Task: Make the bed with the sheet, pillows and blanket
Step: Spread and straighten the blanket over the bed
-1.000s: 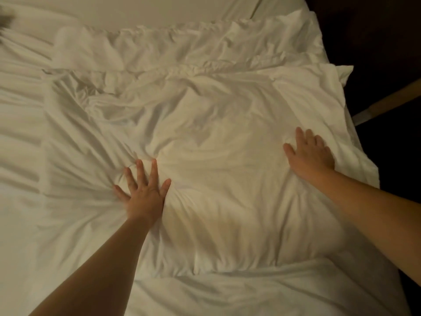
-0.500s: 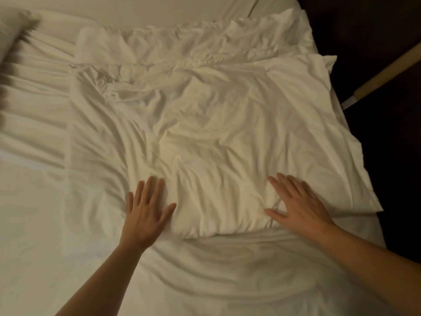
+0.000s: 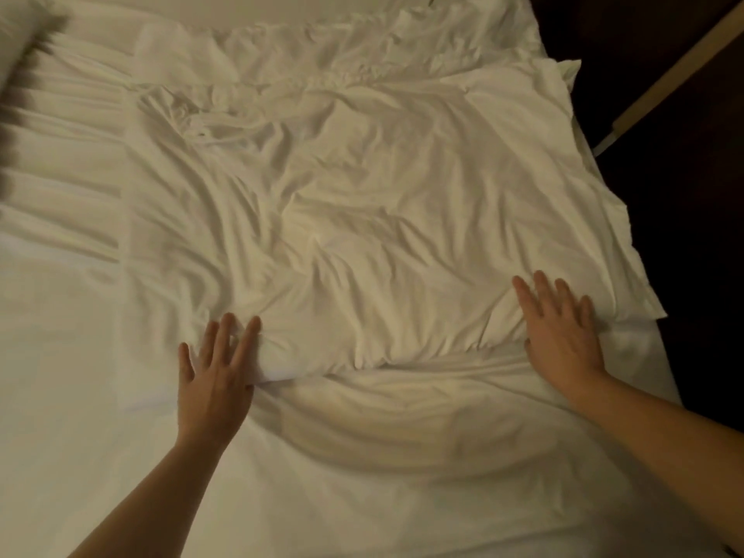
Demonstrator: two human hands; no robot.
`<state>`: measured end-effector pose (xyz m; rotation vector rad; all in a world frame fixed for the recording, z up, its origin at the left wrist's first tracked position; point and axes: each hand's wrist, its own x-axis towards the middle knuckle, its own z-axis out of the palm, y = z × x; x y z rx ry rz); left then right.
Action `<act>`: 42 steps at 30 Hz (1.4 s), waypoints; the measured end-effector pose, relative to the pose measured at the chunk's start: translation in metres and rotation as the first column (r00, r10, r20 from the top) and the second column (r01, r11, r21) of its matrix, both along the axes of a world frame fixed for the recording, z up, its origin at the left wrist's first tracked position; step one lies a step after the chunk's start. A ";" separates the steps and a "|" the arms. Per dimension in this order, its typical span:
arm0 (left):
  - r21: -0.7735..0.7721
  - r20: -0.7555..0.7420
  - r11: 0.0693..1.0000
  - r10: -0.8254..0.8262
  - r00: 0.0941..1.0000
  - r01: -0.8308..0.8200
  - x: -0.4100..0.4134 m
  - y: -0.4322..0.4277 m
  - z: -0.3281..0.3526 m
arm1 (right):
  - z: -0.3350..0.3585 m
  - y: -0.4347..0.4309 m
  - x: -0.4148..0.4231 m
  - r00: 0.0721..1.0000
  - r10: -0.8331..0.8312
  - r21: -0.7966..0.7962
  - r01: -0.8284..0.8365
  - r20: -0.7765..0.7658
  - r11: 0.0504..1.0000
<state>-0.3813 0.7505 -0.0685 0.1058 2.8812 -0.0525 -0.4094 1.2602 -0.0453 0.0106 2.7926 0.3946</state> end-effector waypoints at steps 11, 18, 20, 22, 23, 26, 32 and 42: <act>-0.121 -0.015 0.992 0.030 0.999 -0.032 -0.002 -0.028 -0.026 | -0.027 0.037 -0.016 0.990 -0.120 -0.013 0.121 0.070 0.993; -0.126 0.065 0.992 0.033 0.997 -0.025 -0.001 -0.023 -0.027 | -0.028 0.041 -0.012 0.990 -0.090 -0.055 0.097 0.112 0.994; -0.121 0.089 0.993 0.027 0.996 -0.016 0.003 -0.024 -0.021 | -0.022 0.040 -0.008 0.989 -0.089 -0.076 0.098 0.115 0.992; -0.105 0.105 0.994 0.022 0.994 -0.011 0.009 -0.026 -0.014 | -0.014 0.038 -0.002 0.990 -0.093 -0.100 0.103 0.104 0.990; -0.098 0.109 0.995 0.018 0.994 -0.008 0.014 -0.027 -0.010 | -0.010 0.037 0.003 0.991 -0.089 -0.100 0.099 0.100 0.990; -0.102 0.132 0.995 0.017 0.991 -0.004 0.027 -0.027 0.008 | 0.011 0.033 0.014 0.995 -0.050 -0.120 0.060 0.083 0.991; -0.113 0.107 0.993 -0.003 0.994 0.016 0.057 -0.023 0.046 | 0.054 0.029 0.044 1.000 -0.009 -0.142 0.012 0.023 0.990; -0.145 0.172 0.987 -0.038 0.984 0.063 0.231 -0.025 0.087 | 0.081 0.051 0.208 0.991 0.018 -0.166 0.004 0.130 0.986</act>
